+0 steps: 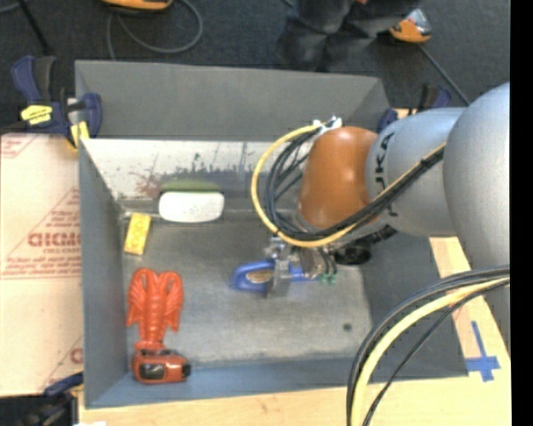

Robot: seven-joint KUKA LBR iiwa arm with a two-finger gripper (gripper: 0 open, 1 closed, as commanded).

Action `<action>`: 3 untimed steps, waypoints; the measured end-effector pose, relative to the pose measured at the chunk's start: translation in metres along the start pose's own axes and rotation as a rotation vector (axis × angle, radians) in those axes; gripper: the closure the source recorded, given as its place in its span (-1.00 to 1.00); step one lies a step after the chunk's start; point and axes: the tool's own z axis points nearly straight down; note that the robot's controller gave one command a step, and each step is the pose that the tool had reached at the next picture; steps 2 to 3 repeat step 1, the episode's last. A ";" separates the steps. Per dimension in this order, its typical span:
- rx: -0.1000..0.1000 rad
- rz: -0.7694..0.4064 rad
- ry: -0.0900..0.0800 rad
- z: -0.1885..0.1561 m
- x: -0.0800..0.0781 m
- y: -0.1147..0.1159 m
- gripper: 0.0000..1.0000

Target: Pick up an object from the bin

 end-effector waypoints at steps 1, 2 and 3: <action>0.000 0.038 -0.009 -0.187 0.008 -0.022 1.00; 0.000 0.038 -0.009 -0.187 0.008 -0.022 1.00; 0.000 0.038 -0.009 -0.187 0.008 -0.022 1.00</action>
Offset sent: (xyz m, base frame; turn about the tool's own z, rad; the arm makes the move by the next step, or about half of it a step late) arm 0.0000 0.0000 0.0000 0.0000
